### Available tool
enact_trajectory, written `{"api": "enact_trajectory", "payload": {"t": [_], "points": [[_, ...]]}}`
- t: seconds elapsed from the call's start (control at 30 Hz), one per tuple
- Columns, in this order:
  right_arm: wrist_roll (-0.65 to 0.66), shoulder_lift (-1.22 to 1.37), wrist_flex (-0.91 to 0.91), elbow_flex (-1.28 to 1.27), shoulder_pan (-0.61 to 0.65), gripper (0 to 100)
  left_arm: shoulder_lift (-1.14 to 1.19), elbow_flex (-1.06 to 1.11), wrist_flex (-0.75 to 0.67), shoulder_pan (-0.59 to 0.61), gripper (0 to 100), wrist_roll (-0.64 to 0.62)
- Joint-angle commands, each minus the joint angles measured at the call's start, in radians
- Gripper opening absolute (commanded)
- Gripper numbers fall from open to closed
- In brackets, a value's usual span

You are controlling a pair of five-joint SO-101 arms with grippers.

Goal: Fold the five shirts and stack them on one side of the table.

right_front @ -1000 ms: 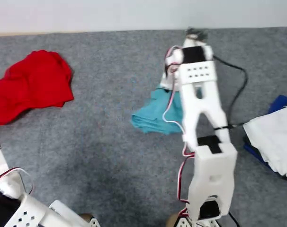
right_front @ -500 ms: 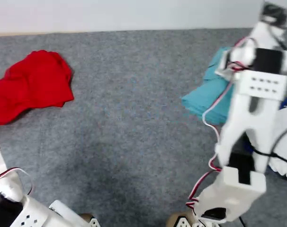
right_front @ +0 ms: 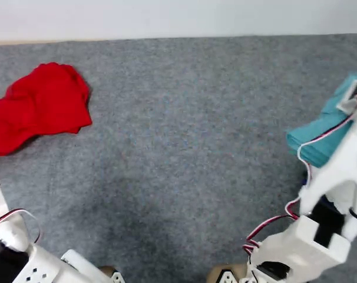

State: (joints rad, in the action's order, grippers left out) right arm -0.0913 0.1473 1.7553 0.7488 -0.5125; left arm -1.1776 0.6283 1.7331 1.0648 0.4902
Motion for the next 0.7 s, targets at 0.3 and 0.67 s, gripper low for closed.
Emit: {"api": "enact_trajectory", "payload": {"t": [0.3,0.67], "points": [[0.15,0.226,-0.117,-0.023,-0.24,0.8,-0.002,-0.031,0.018,-0.002,1,-0.003],[0.379,0.371,-0.229,-0.023,-0.334,2.6,-0.002,-0.025,0.018,-0.002,1,-0.003]]}}
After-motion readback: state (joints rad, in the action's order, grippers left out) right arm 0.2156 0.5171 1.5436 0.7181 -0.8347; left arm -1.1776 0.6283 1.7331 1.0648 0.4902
